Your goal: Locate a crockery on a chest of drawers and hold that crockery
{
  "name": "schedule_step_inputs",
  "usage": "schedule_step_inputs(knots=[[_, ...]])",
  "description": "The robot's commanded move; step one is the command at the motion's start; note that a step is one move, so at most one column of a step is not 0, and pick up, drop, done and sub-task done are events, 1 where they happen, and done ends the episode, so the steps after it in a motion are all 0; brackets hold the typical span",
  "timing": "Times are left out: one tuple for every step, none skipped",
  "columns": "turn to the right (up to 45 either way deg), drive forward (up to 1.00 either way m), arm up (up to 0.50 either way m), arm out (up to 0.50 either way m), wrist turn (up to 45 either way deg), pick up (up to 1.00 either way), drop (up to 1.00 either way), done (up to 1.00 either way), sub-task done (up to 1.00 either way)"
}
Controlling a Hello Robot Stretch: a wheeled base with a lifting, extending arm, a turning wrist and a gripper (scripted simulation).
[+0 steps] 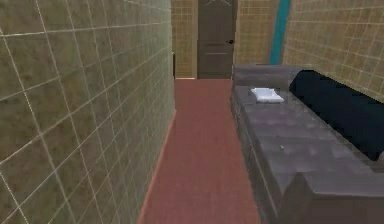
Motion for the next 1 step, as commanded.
schedule_step_inputs(knots=[[0.0,1.0,0.0,0.0,0.0,0.0,0.0,0.0,0.0]])
